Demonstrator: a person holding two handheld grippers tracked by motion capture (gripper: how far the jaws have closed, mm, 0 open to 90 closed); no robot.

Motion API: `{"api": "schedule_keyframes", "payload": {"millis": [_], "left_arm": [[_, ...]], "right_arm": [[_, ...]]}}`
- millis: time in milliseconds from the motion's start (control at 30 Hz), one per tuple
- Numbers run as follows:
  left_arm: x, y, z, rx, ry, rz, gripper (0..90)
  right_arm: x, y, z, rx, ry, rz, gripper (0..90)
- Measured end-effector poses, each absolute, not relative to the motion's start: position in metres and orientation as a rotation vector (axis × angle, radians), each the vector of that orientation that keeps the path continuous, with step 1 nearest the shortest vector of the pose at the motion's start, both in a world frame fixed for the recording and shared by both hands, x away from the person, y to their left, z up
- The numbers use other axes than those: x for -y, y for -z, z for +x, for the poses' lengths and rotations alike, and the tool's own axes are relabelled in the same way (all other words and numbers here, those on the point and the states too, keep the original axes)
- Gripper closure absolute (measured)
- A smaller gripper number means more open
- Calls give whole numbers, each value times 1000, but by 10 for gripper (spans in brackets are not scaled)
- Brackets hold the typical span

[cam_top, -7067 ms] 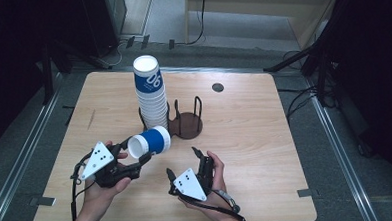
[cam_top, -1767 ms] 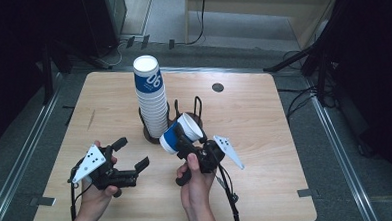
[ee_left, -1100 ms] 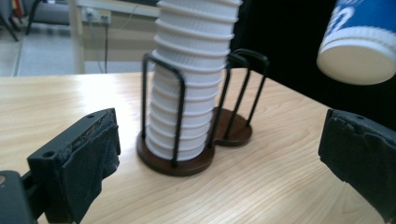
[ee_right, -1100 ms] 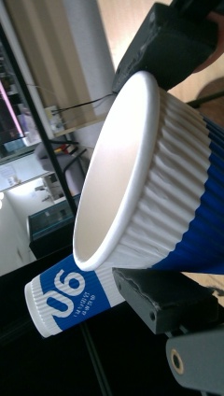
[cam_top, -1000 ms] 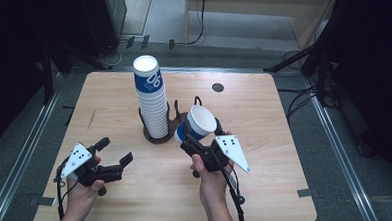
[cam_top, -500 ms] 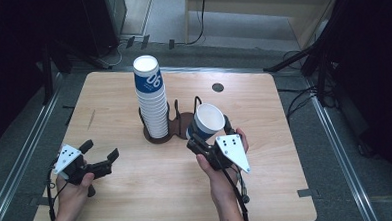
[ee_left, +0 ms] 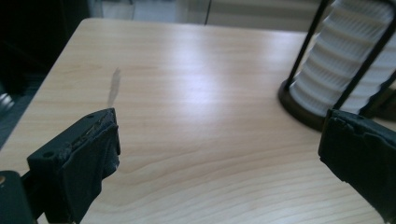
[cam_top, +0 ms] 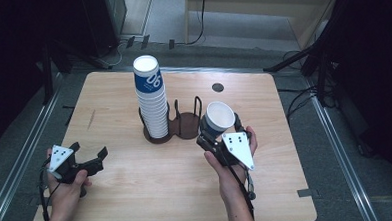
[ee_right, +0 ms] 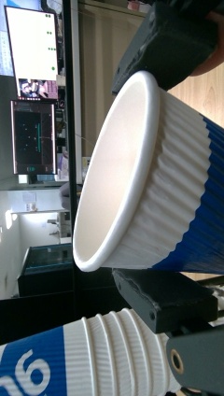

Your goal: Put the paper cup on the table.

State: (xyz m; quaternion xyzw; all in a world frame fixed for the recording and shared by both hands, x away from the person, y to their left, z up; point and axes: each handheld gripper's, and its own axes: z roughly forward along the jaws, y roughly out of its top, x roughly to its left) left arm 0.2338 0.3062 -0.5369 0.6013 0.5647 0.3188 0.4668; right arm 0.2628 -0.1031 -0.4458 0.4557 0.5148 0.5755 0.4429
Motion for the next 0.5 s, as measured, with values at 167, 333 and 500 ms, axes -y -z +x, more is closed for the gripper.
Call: {"api": "schedule_keyframes", "payload": {"millis": [167,333,500], "left_arm": [[-309,542,236,-1423,-785,1533,0],[-311,546,235,-1429,-784,1539,0],[-311,548,235,-1429,-780,1542,0]], "right_arm": [[111,447,268,-1288,-1410,1119,122],[118,450,274,-1301,-1408,1111,123],[125,456,283,-1302,-1397,1113,124]]}}
